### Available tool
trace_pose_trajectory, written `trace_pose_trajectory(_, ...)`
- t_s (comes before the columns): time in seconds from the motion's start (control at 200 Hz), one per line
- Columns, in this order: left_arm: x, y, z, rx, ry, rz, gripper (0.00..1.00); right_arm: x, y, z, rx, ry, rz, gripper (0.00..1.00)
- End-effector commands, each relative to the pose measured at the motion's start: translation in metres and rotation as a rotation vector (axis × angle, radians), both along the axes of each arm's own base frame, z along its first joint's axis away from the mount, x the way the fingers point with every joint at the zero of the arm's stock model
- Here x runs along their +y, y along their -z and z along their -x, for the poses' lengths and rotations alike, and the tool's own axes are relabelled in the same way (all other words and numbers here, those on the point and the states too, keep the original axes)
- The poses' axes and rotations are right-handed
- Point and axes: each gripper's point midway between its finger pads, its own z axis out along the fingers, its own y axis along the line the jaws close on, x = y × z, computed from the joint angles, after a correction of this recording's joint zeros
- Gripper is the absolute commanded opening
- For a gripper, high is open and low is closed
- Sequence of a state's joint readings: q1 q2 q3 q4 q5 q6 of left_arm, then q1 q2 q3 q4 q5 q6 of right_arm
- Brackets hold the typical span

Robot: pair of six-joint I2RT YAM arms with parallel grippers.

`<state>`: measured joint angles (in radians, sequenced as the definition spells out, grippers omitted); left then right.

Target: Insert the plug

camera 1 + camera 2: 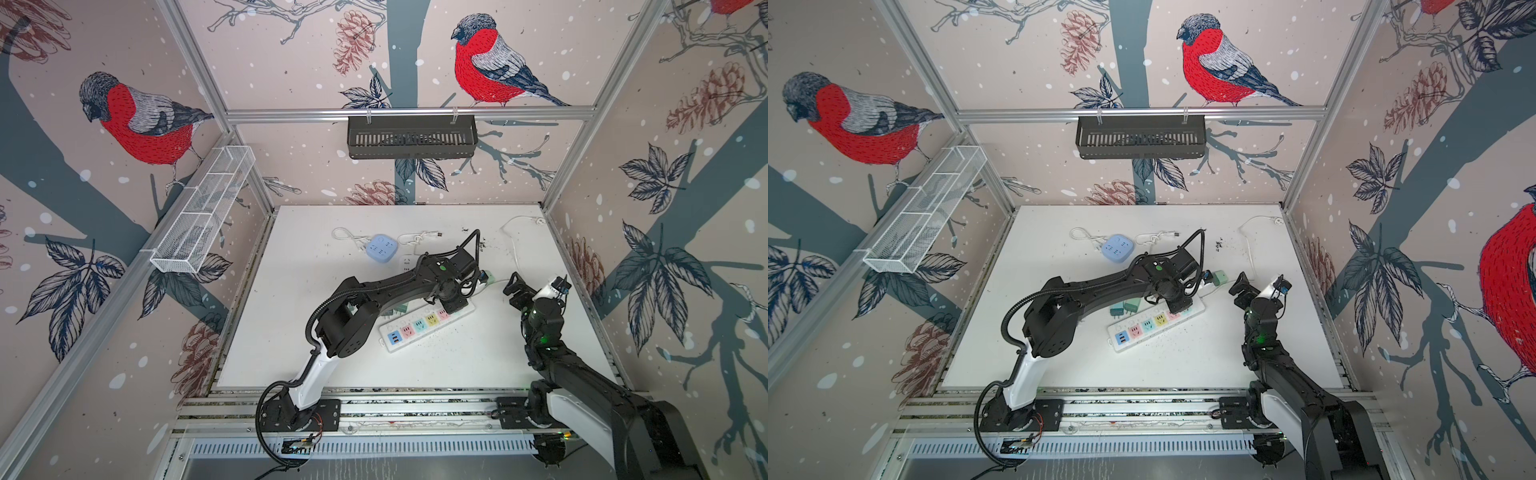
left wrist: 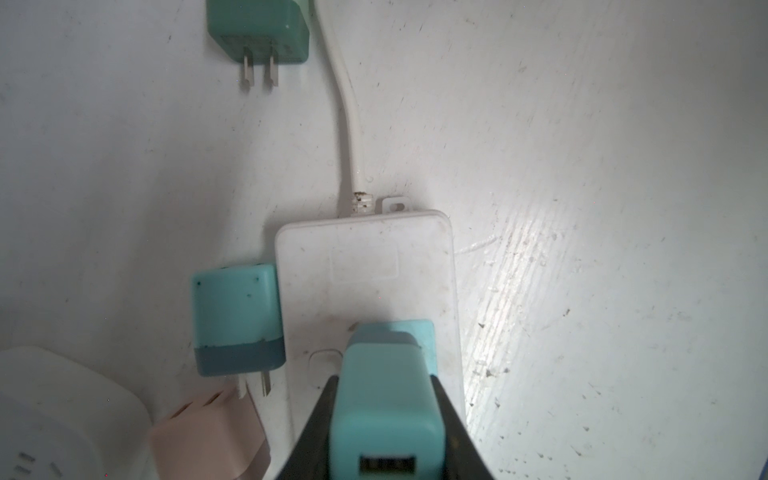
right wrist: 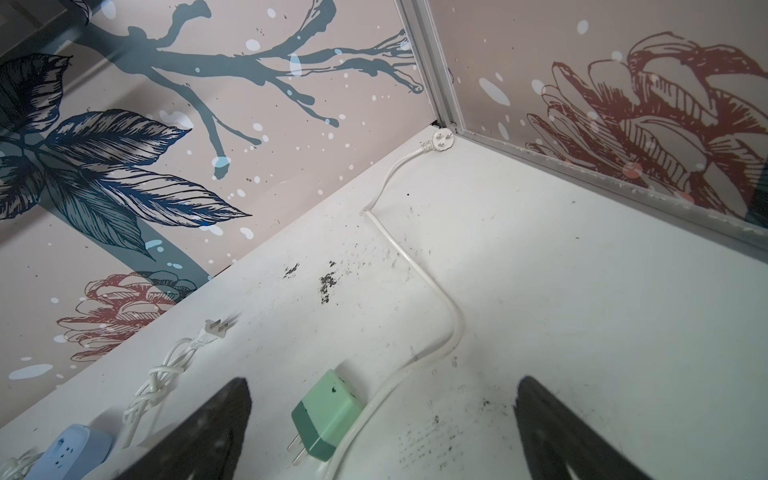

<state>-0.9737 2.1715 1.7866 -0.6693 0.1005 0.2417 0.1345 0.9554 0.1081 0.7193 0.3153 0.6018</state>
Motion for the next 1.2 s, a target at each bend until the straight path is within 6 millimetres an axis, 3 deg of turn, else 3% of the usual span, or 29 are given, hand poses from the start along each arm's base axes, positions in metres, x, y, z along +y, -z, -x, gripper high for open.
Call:
trace_pose_trajectory(0.0,0.009,0.009,0.003,0.016,0.003,-0.050,0.00,-0.002,-0.008,-0.002,-0.028,0.012,0.001,1.00)
trace_pose_trajectory(0.79,0.022,0.040,0.009,0.137,0.011,-0.031,0.00,-0.002,-0.007,-0.002,-0.026,0.015,0.002,1.00)
trace_pose_trajectory(0.971,0.028,0.041,0.001,0.113,-0.012,-0.055,0.00,-0.002,-0.007,-0.002,-0.024,0.016,0.002,1.00)
trace_pose_trajectory(1.196,0.023,0.004,-0.012,0.014,-0.023,0.013,0.37,0.003,-0.008,-0.004,-0.025,-0.015,0.013,1.00)
